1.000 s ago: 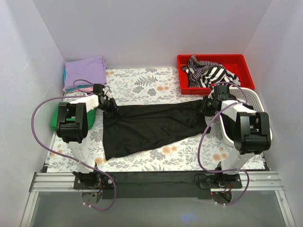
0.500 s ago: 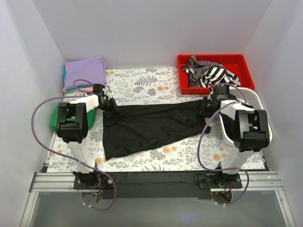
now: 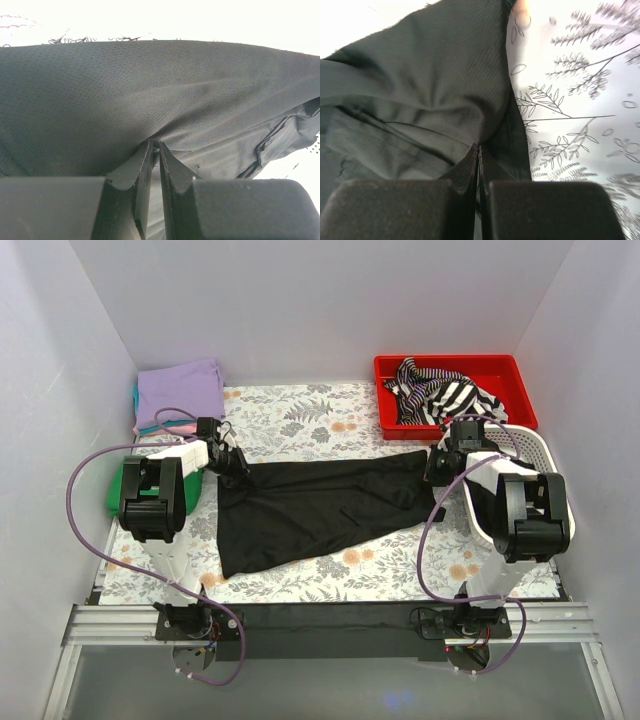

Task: Fold and stack the t-shirts
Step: Fold the tshirt

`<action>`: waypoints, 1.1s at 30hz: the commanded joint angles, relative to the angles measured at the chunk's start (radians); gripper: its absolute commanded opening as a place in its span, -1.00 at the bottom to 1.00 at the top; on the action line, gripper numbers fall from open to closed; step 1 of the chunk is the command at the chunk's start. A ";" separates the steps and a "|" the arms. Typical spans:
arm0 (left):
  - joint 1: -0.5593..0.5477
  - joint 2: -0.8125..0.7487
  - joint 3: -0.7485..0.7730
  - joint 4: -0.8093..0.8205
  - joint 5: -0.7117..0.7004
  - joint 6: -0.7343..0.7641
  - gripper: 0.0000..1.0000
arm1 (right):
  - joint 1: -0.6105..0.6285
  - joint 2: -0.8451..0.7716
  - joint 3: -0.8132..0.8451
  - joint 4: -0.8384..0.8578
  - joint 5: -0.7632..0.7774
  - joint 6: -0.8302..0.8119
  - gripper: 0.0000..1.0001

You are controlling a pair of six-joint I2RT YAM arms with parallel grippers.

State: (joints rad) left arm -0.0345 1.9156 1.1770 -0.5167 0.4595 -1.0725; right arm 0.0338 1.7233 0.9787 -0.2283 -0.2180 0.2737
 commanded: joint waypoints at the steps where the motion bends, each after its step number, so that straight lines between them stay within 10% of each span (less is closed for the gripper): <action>1: 0.005 0.033 -0.025 -0.026 -0.125 0.042 -0.79 | 0.000 -0.091 0.047 0.033 0.020 -0.025 -0.97; 15: 0.005 0.040 -0.017 -0.032 -0.140 0.045 -0.79 | 0.000 0.044 0.207 0.024 0.101 -0.030 -0.97; 21: 0.005 0.042 -0.016 -0.034 -0.139 0.043 -0.80 | 0.005 0.015 0.192 0.063 0.036 -0.048 0.00; 33: 0.005 -0.015 -0.027 0.003 -0.090 0.036 -0.80 | 0.139 -0.031 0.176 -0.028 -0.118 -0.148 0.17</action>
State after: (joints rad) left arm -0.0345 1.9163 1.1786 -0.5175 0.4606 -1.0706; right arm 0.1200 1.6257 1.1526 -0.2203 -0.2604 0.1585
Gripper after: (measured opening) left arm 0.101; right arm 0.595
